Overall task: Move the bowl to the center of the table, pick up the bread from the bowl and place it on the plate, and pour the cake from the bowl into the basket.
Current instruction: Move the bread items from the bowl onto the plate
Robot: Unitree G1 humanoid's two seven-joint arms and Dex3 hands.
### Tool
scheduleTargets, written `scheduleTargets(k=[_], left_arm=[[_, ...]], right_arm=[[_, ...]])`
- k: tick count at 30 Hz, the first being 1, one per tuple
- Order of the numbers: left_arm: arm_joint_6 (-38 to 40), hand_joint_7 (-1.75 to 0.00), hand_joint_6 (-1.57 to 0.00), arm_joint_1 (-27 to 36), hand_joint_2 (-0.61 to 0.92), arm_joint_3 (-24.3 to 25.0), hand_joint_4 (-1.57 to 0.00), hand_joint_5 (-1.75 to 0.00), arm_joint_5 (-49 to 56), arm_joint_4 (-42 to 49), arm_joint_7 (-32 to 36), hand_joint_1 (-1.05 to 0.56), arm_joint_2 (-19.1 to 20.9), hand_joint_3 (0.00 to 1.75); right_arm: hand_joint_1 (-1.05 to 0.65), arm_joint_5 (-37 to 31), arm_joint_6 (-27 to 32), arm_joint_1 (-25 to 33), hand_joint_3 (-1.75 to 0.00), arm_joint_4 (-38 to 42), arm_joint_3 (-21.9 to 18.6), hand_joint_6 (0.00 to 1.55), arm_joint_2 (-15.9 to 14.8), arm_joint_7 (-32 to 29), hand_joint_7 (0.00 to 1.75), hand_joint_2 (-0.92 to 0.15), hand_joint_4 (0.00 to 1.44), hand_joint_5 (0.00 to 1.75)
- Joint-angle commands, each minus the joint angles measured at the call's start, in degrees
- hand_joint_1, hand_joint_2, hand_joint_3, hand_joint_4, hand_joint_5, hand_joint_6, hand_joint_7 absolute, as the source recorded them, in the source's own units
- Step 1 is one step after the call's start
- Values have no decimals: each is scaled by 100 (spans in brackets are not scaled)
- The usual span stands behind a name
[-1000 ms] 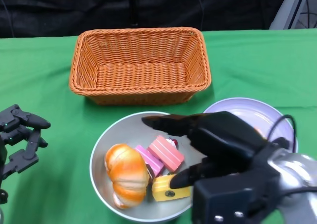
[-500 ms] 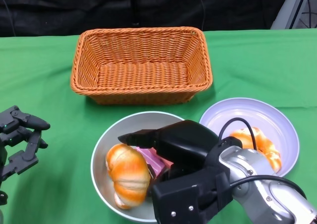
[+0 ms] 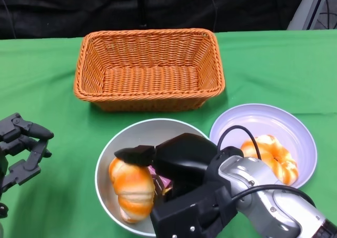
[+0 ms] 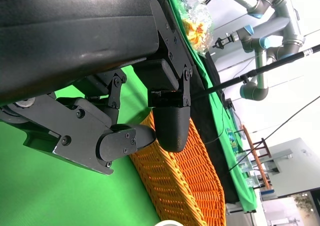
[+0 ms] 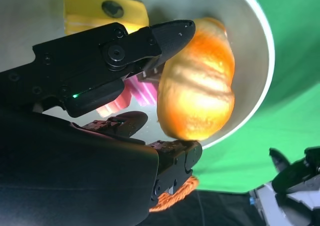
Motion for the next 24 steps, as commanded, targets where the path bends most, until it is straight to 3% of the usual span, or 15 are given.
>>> scheduleTargets(k=[1,9,12,20,22,24], left_arm=[[17,-121,-83,100,72,62,-75,-153,-154,-133,-94,-14,3,71],[99,-112,-87,147,67,53,-79,-147,-141,-231,-41,-12,-33,83],[82,-117,-86,146,63,52,-79,-149,-152,-239,-73,-12,-30,88],[19,-114,-84,104,65,42,-76,-154,92,-177,180,-16,-2,86],[56,-108,-87,98,71,40,-79,-150,59,-183,135,-16,-6,75],[62,-106,-90,89,86,39,-84,-144,29,-170,92,-19,-5,45]], right_arm=[[-84,-31,46,-5,-10,-39,101,23,-18,192,1,-92,38,0],[-84,22,-103,51,-9,102,115,23,-23,74,1,-92,36,0],[-83,13,-141,113,-9,127,101,23,15,-119,1,-92,36,1],[-80,-20,-320,250,-6,165,37,19,29,-697,0,-92,39,2],[-79,-64,-354,261,-5,173,10,12,29,-870,0,-92,39,2],[-77,-70,-449,261,-4,223,-21,12,28,-1088,1,-92,41,3]])
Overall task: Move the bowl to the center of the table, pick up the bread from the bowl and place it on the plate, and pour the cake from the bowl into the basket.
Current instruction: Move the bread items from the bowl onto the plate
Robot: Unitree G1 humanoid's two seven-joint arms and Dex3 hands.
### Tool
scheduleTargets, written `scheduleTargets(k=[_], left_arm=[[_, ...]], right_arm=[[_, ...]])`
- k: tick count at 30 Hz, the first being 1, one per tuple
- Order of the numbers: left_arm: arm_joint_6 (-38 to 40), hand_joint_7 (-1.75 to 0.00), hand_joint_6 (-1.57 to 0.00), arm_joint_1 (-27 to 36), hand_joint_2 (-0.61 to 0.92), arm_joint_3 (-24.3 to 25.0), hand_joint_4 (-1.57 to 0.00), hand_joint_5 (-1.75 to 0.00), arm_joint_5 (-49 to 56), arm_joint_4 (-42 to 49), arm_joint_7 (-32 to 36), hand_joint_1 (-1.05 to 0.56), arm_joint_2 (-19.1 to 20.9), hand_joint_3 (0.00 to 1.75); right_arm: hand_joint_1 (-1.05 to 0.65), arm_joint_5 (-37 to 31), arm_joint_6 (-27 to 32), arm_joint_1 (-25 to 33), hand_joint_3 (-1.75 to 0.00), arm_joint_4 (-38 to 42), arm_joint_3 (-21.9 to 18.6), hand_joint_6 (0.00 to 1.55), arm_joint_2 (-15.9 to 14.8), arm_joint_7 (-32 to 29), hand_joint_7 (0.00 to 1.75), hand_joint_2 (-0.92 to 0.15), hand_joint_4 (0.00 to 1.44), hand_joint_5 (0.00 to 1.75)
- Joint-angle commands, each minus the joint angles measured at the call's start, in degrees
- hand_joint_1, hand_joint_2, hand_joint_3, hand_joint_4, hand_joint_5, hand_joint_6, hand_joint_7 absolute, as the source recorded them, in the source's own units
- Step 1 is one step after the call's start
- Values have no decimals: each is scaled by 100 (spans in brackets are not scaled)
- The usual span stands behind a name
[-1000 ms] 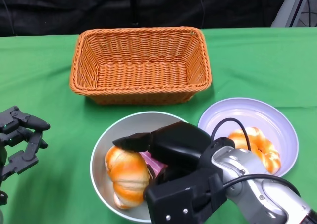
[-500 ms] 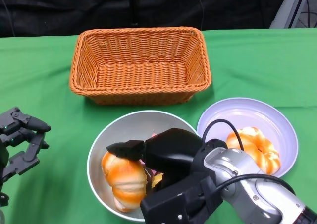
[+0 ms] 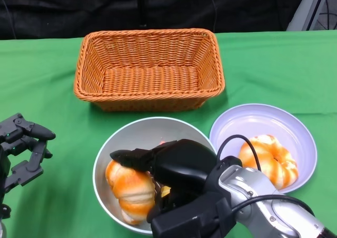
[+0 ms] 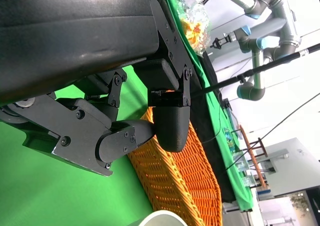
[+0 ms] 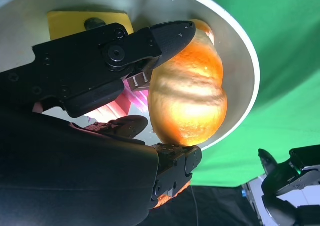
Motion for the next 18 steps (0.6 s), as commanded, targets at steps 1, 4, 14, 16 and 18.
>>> scheduleTargets(k=[1,4,14,16,18], left_arm=[[32,-106,-91,-2,89,35,-84,-143,-67,16,-62,-20,69,38],[67,-106,-91,-16,92,36,-86,-141,-104,26,-106,-17,64,33],[41,-106,-92,-46,62,49,-86,-139,-72,99,-68,-11,69,92],[40,-106,-92,-47,61,49,-86,-139,-72,101,-69,-11,69,94],[51,-106,-92,-47,61,52,-86,-139,-77,103,-81,-11,85,94]], right_arm=[[-77,-34,-153,20,-4,97,-89,12,-3,-323,1,-92,42,3],[-76,-39,-220,-2,-5,131,-110,11,-27,-429,0,-92,42,2],[-76,-49,-438,66,-7,260,-181,17,-39,-926,2,-92,43,2],[-76,-46,-445,62,-6,270,-177,18,-42,-943,2,-92,43,2],[-76,61,-386,32,-6,256,-180,18,-44,-712,2,-92,43,2]])
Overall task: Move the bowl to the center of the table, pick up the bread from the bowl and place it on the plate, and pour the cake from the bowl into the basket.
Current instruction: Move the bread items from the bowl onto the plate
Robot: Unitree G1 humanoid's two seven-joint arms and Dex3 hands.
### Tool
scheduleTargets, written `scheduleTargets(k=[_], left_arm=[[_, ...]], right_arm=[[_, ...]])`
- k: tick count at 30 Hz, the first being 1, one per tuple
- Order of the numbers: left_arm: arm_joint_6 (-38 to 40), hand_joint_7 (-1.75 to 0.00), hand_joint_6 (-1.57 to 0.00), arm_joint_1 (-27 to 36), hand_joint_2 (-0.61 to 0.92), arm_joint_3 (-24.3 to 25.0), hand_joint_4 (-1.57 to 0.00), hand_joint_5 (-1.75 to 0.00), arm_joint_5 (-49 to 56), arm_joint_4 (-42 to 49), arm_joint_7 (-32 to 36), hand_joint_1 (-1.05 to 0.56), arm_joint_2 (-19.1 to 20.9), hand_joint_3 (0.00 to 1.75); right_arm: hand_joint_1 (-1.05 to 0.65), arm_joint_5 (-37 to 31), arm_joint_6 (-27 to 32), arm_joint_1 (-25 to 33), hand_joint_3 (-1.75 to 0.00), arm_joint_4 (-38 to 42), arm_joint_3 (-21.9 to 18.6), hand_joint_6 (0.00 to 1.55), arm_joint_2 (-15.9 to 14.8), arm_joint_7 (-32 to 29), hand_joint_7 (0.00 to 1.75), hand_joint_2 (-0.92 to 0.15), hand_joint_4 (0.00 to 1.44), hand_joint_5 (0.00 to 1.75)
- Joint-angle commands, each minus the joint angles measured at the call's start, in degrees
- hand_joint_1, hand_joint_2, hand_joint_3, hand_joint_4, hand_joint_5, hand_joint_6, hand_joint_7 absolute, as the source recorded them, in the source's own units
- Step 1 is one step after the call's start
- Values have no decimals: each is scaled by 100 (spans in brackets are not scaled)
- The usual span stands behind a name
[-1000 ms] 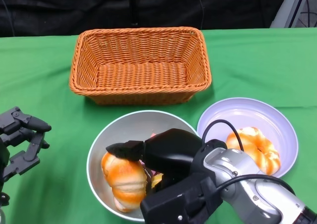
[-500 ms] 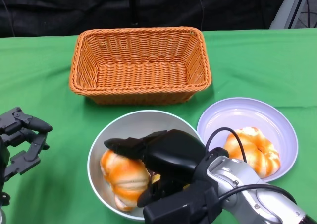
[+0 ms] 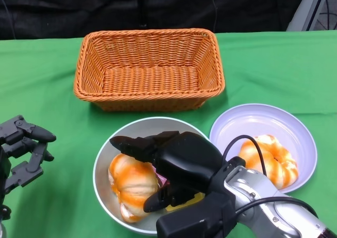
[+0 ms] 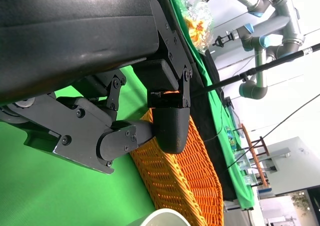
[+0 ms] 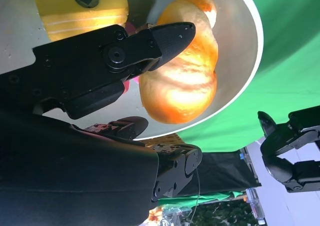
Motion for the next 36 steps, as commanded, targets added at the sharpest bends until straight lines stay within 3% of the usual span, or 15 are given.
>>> scheduleTargets(k=[1,5,8,20,26,30,34,35,36], left_arm=[[29,-105,-92,-42,67,50,-87,-137,-27,48,0,-13,105,83],[29,-106,-91,-72,71,84,-85,-139,-57,85,16,-14,111,75],[26,-111,-89,-81,68,99,-81,-146,-58,81,46,-13,83,81],[-14,-114,-87,-20,59,76,-83,-144,62,-11,136,-8,49,102],[-6,-108,-89,-30,61,92,-83,-140,-11,-18,103,-7,18,98],[-7,-105,-90,-87,63,80,-83,-140,55,71,138,-5,52,93],[-59,-105,-90,-129,64,61,-83,-140,181,139,252,-6,73,93],[-81,-105,-91,-141,64,67,-83,-139,188,155,267,-6,68,92],[-93,-104,-91,-157,64,76,-83,-139,175,171,265,-6,58,92]], right_arm=[[-75,193,69,-15,-5,0,-85,20,-36,381,2,-92,38,1],[-74,332,282,-80,-4,-71,-89,23,-27,960,2,-92,33,0],[-75,380,369,-117,-3,-86,-89,30,-35,1235,4,-92,31,0],[-69,448,689,-239,-4,-95,-63,48,-21,1934,4,-92,33,2],[-56,575,443,-73,-1,315,-185,58,241,1072,3,-91,46,6],[-50,482,-75,-90,0,1023,-238,65,442,-140,4,-88,59,10],[-41,522,-529,-311,0,1675,-281,74,510,-662,5,-89,73,15],[-38,518,-682,-392,0,1844,-286,78,510,-776,5,-89,80,23],[-35,512,-849,-487,0,2024,-283,82,503,-873,3,-90,77,43]])
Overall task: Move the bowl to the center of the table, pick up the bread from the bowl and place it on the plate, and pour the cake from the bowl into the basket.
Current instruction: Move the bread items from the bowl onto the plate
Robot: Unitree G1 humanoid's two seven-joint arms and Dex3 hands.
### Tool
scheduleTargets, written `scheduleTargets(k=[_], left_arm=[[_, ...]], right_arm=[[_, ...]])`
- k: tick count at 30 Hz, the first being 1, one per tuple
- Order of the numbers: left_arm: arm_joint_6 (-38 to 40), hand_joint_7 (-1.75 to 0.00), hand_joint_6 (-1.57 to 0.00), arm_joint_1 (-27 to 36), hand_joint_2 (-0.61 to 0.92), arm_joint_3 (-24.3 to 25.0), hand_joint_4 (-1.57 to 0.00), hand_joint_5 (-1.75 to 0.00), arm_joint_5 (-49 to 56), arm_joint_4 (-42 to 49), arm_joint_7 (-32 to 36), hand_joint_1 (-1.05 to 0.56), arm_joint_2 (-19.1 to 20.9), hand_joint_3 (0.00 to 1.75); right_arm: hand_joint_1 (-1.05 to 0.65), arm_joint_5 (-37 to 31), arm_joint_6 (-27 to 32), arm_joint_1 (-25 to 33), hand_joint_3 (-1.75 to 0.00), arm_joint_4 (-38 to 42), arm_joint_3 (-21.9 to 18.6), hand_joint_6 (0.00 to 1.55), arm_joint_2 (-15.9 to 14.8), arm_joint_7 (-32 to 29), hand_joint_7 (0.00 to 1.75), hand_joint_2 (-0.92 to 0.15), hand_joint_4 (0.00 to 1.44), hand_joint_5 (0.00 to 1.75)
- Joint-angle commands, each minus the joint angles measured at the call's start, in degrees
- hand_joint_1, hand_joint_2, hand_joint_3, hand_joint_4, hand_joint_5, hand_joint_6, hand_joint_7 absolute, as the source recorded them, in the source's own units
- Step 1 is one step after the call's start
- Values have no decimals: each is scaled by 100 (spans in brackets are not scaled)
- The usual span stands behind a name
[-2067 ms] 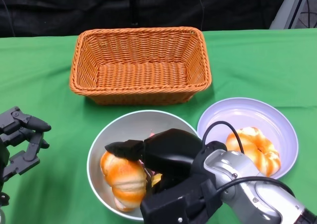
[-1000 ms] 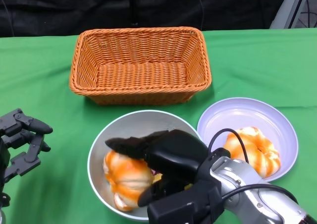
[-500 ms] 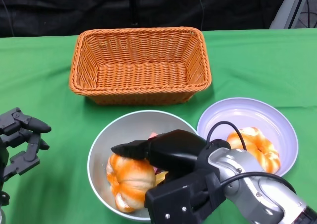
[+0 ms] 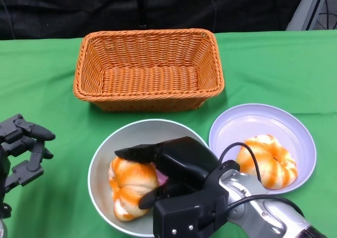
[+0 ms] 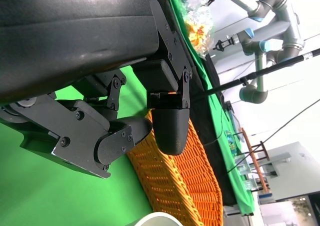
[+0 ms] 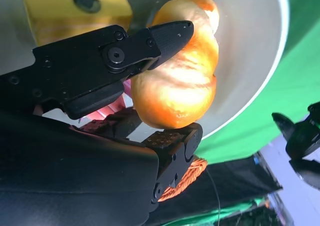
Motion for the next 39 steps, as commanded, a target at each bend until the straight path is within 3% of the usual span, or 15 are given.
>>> scheduleTargets(k=[1,2,5,7,12,15,17,22,23,31,39], left_arm=[[-91,-104,-92,-82,63,18,-84,-139,52,59,126,-7,76,92],[-94,-104,-92,-87,63,18,-84,-139,63,66,144,-7,77,92],[-118,-103,-93,-102,62,14,-85,-138,98,91,189,-7,83,93],[-150,-103,-93,-114,62,14,-85,-138,148,115,238,-7,91,93],[-199,-102,-93,-116,61,-7,-85,-137,237,139,321,-8,101,94],[-203,-102,-93,-107,61,-12,-85,-137,216,125,306,-9,87,94],[-206,-103,-93,-105,60,-14,-86,-137,214,119,313,-9,80,94],[-190,-103,-92,-107,61,-38,-85,-138,239,109,364,-8,87,94],[-178,-103,-92,-114,62,-38,-85,-138,216,115,344,-8,83,94],[-182,-107,-90,-129,62,-66,-86,-139,233,122,343,-11,83,93],[-177,-109,-87,-139,63,-66,-84,-142,323,140,467,-9,87,95]], right_arm=[[-32,-11,-447,-328,0,602,-55,85,-31,-337,3,-90,75,62],[-28,-23,-563,-391,0,730,-50,89,-31,-415,3,-90,75,81],[-25,-12,-781,-524,0,1001,-56,93,-24,-508,3,-91,75,100],[-22,43,-852,-595,0,1132,-82,97,-14,-457,4,-90,81,121],[-23,156,-952,-610,0,1164,-193,102,-28,-432,5,-86,92,132],[-22,295,-1148,-576,-1,1115,-355,107,-39,-539,4,-91,76,148],[-23,406,-1144,-543,-3,984,-465,108,-35,-477,4,-92,69,146],[-21,682,-1191,-469,-2,662,-731,111,-30,-380,3,-92,70,131],[-21,758,-1196,-456,-4,605,-793,111,-22,-351,2,-92,66,138],[-16,1429,-1045,-260,-3,2,-1261,113,6,67,2,-92,64,145],[-17,1794,-1196,63,-1,-516,-1488,115,-267,519,2,-91,67,143]])
